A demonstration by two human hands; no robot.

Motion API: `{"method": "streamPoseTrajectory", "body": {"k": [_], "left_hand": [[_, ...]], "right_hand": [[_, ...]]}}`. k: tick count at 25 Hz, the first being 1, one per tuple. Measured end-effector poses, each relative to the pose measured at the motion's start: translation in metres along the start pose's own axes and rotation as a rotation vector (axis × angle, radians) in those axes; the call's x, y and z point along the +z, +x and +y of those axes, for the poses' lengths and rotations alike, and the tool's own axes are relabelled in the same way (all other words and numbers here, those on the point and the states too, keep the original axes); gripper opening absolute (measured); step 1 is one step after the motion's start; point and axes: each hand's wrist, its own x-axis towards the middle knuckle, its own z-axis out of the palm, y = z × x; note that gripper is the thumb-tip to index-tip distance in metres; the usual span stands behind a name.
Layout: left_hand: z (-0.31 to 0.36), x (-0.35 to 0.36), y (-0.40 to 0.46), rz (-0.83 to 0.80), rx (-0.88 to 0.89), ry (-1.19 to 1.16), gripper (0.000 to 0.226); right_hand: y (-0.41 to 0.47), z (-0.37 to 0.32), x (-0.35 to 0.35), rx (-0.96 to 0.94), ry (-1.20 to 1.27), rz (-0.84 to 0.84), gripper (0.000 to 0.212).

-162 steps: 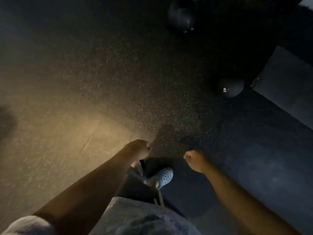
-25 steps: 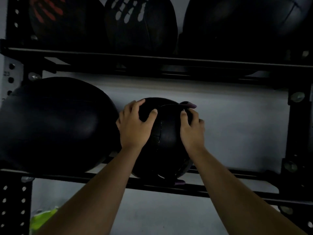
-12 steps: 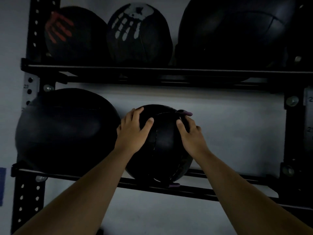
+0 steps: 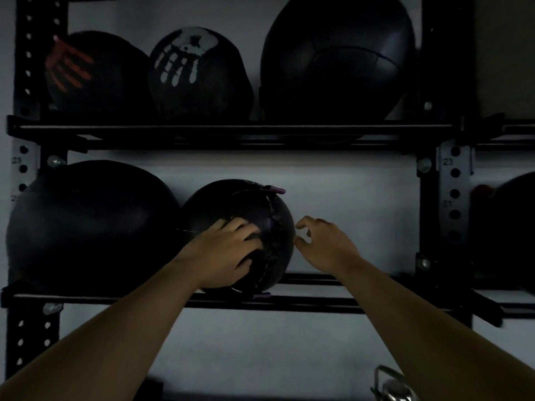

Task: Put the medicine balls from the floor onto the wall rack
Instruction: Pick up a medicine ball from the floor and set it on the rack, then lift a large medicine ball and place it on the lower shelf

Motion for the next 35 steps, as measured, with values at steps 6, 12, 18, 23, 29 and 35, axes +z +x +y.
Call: {"method": "streamPoseTrajectory", "body": {"k": [6,12,18,23,29,35], "left_hand": [[0.007,-0.056,-0.002,-0.085,0.024,0.004,0.042],[-0.014,-0.152,0.045,0.053,-0.032,0.044,0.042],[-0.037,-0.244,0.127,0.290,-0.128,0.103,0.037],[-0.050,-0.286,0.193,0.436,-0.319,0.030,0.036],[-0.065,-0.276,0.257,0.531,-0.519,-0.095,0.062],[-0.087,-0.239,0.294,0.587,-0.655,-0.733,0.111]], "right_hand": [[-0.042,-0.018,-0.068,0.048,-0.093,0.084,0.039],[-0.028,-0.038,-0.159,-0.018,-0.160,0.265,0.034],[0.030,-0.041,-0.267,-0.153,-0.218,0.492,0.031],[0.080,-0.019,-0.326,-0.225,-0.256,0.605,0.034],[0.147,0.018,-0.337,-0.179,-0.217,0.585,0.051],[0.210,0.031,-0.322,-0.042,0.239,0.548,0.097]]}}
